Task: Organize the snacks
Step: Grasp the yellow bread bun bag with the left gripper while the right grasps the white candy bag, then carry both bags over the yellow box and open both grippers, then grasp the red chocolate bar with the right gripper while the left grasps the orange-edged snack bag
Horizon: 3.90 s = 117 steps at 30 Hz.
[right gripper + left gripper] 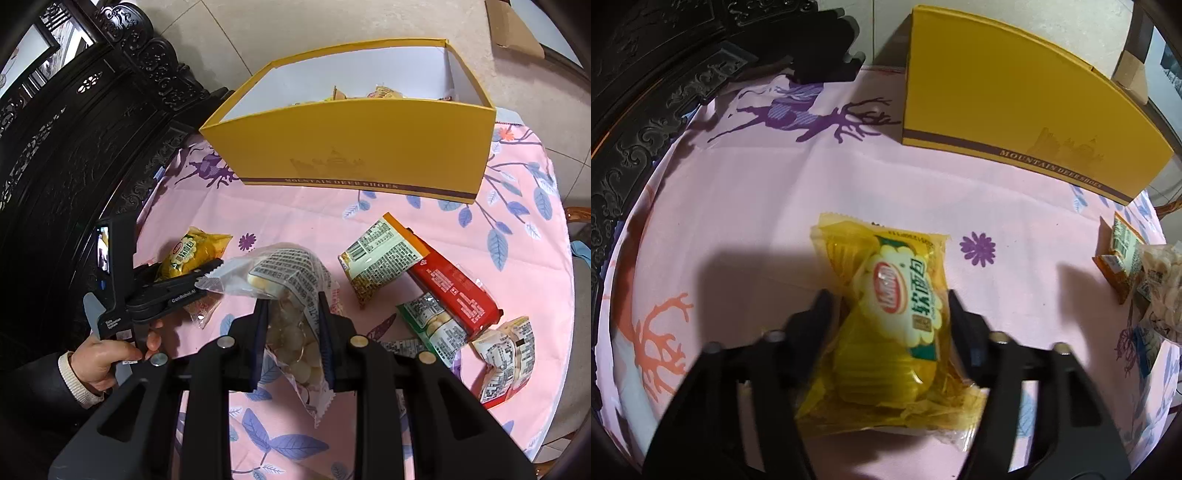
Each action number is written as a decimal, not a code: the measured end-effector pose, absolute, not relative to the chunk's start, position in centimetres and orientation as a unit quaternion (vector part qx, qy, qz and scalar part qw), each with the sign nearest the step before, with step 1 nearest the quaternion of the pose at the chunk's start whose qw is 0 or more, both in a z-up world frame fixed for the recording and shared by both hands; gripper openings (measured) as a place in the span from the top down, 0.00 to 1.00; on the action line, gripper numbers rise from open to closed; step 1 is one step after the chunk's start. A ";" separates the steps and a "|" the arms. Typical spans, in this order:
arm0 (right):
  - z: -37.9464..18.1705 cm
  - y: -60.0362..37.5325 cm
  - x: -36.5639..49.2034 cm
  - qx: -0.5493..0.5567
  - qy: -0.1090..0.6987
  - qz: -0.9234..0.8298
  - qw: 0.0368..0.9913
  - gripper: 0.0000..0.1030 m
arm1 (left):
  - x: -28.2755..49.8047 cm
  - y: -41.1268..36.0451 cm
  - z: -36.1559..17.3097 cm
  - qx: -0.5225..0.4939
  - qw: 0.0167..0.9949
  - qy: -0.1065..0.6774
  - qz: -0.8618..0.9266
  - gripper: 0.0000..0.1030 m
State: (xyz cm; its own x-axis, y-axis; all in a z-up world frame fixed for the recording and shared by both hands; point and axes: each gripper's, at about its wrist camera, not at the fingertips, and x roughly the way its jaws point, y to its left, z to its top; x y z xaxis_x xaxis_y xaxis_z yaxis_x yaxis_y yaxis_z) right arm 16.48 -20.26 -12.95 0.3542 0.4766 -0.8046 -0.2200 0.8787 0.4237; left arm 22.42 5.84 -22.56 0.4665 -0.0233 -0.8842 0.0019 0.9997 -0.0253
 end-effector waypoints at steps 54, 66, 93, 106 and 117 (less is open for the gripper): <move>-7.6 -27.7 26.0 0.056 0.469 0.213 0.855 0.54 | 29.8 -0.8 -5.5 -0.035 0.933 0.341 -0.105 0.09; -17.2 -26.1 22.0 0.000 0.565 0.216 0.796 0.55 | 23.9 -0.1 -12.0 -0.049 0.896 0.432 -0.095 0.09; -14.8 -31.0 18.3 0.168 0.535 0.137 0.817 0.76 | 25.0 -13.3 -20.5 0.097 0.849 0.443 -0.271 0.09; -13.7 -31.5 17.6 0.199 0.517 0.130 0.823 0.76 | 25.8 -15.5 -23.9 0.126 0.824 0.466 -0.298 0.46; -13.0 -30.7 17.7 0.205 0.506 0.138 0.826 0.76 | 25.4 -13.7 -22.3 0.112 0.836 0.467 -0.265 0.56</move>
